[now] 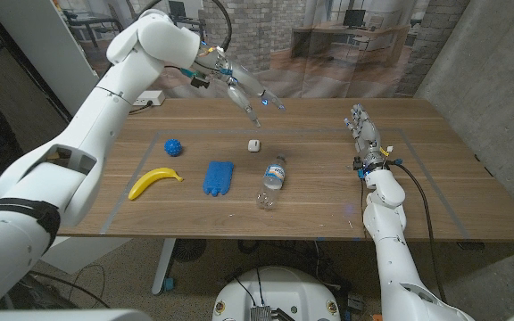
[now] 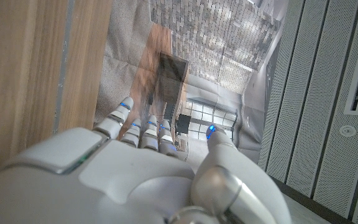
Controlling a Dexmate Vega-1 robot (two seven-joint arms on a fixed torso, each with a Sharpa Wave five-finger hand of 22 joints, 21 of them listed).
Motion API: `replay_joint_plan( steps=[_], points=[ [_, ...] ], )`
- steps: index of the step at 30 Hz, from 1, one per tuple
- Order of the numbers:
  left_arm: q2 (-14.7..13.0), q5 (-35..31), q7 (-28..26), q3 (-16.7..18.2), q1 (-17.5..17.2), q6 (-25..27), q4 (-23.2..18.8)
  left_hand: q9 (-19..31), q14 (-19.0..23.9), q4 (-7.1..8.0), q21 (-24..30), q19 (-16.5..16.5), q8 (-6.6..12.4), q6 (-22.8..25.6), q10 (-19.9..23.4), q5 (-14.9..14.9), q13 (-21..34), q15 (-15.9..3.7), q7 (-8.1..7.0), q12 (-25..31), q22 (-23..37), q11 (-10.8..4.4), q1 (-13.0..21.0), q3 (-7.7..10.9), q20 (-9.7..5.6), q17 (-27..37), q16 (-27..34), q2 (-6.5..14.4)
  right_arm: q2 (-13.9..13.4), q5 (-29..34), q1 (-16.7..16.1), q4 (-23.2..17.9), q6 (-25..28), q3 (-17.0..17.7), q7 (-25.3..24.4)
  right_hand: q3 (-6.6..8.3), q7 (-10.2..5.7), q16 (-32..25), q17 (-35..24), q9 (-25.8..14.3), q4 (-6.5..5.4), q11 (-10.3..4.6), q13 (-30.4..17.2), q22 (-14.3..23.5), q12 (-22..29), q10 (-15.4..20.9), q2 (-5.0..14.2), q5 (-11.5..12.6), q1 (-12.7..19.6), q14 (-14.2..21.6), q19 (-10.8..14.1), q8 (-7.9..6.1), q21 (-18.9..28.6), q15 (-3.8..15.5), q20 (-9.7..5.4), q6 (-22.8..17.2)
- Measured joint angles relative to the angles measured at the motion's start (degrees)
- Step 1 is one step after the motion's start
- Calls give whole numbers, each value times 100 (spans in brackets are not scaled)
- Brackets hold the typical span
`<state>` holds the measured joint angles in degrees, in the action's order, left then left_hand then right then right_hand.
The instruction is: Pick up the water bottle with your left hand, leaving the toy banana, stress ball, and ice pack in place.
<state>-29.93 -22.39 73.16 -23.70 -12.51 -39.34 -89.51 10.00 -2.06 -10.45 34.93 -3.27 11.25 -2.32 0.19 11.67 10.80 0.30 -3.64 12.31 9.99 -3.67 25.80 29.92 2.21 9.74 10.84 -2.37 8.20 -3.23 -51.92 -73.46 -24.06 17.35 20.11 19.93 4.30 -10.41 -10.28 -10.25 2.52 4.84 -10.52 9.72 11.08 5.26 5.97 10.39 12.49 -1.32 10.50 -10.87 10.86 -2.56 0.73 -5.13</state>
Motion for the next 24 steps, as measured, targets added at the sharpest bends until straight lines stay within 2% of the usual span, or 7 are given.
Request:
replay_joint_plan(
  steps=[4,8,15,23,24],
  points=[
    [55,-46,76,-74,111,-139,44,0,25,0,0,6,22,61,61,21,0,-13,-17,7,0,-1,101,0,47,0,0,-40,-8,-7,7,31,-23,-2,-11,0,0,0,0,0,0,7,0,0,0,8,0,0,0,0,0,0,0,0,0,0],
    [115,-92,150,-162,232,-274,96,0,55,0,-40,38,22,122,91,44,0,-43,-15,22,0,-31,205,0,14,0,0,-71,-14,-18,13,57,-44,-2,-38,0,0,0,0,0,0,7,0,0,0,8,22,0,-25,21,0,0,0,22,0,0],
    [224,-196,244,-297,406,-637,165,0,55,1,-82,38,66,205,144,84,0,-42,-98,22,0,-84,372,0,14,-1,0,-116,-21,-44,22,111,-99,12,-57,-24,0,0,1,0,-24,7,0,0,0,8,-7,0,-55,21,0,0,0,21,0,0],
    [294,-221,276,-368,486,-1027,189,0,86,1,-119,69,66,191,142,107,-1,-74,-131,22,0,-127,546,0,-17,-1,0,-184,-24,-69,21,129,-138,28,-82,-24,31,0,1,0,-24,7,0,0,0,7,-7,0,-55,21,-1,0,0,21,-1,-31],
    [294,-217,277,-368,486,-1055,189,0,86,-1,-126,69,66,191,140,107,-1,-74,-131,22,0,-168,573,-4,-17,-1,0,-211,-23,-69,16,129,-138,28,-82,-24,31,0,1,0,-24,7,0,0,0,8,-7,0,-55,21,-1,0,0,21,-1,-31]
  ],
)
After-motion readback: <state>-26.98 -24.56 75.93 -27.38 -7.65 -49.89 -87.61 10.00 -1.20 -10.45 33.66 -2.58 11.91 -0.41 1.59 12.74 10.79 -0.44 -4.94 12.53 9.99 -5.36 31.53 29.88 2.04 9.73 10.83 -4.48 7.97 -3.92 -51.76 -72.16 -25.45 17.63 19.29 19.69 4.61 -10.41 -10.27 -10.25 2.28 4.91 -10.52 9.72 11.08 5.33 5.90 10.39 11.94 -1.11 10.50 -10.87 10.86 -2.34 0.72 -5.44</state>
